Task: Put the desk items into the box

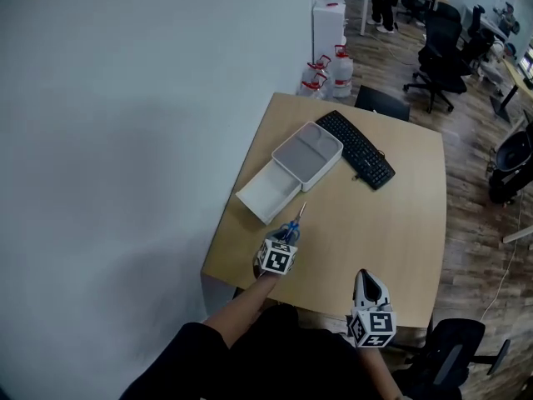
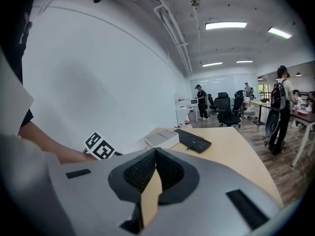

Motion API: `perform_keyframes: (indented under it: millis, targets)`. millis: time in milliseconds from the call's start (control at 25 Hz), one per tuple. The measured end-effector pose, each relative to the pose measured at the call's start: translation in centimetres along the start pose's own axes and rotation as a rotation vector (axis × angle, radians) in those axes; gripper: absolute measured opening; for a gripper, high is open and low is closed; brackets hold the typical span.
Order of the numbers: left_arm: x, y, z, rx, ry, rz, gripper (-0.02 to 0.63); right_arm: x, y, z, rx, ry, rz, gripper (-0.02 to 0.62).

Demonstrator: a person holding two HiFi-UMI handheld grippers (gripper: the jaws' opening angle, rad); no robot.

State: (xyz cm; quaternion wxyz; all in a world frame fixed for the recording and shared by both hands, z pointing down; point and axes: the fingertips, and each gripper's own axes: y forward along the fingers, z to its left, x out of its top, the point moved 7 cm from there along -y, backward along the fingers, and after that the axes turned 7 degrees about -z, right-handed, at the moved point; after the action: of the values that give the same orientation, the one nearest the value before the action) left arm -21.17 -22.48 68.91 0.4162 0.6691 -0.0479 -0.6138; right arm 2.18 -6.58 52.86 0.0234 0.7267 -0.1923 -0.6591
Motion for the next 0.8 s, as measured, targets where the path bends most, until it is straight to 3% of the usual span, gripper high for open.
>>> perform_keyframes:
  millis: [480,800]
  targets:
    - [2.0,2.0,11.6,0.001,0.042,0.023,0.084,0.7,6.9,7.1,0.021,-0.011,0.064,0.060]
    - [2.4,6.6,14.6,-0.009,0.110,0.094,0.084,0.1,8.1,6.0,-0.057,0.005,0.105,0.060]
